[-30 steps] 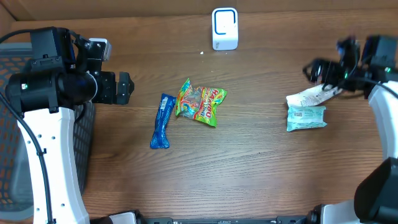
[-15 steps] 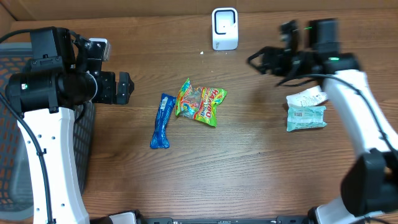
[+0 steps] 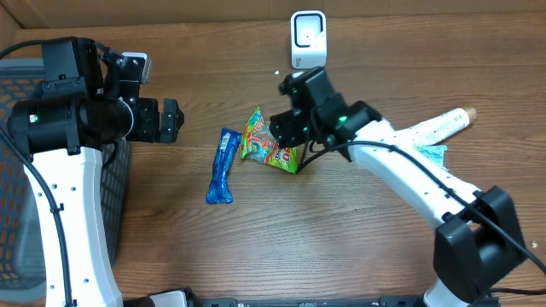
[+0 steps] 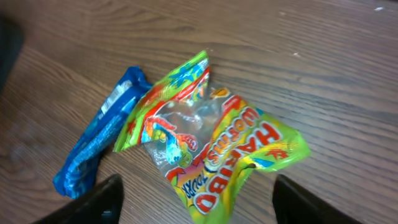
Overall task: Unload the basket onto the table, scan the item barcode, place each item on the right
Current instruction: 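Reach the right gripper to the Haribo bag and close on it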
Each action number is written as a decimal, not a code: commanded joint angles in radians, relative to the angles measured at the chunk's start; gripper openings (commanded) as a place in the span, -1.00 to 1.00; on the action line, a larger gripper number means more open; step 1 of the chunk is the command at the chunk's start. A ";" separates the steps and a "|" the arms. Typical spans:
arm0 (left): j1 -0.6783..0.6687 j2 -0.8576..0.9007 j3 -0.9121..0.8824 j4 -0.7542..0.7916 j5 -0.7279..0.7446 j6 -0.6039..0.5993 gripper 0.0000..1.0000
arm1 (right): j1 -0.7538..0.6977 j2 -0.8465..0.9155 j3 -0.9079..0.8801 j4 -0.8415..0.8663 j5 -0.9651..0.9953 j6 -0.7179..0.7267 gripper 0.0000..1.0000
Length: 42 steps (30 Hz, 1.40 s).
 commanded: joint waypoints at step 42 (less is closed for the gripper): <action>0.000 0.004 0.006 0.003 0.008 0.004 1.00 | 0.057 0.264 0.002 -0.031 0.032 0.568 0.12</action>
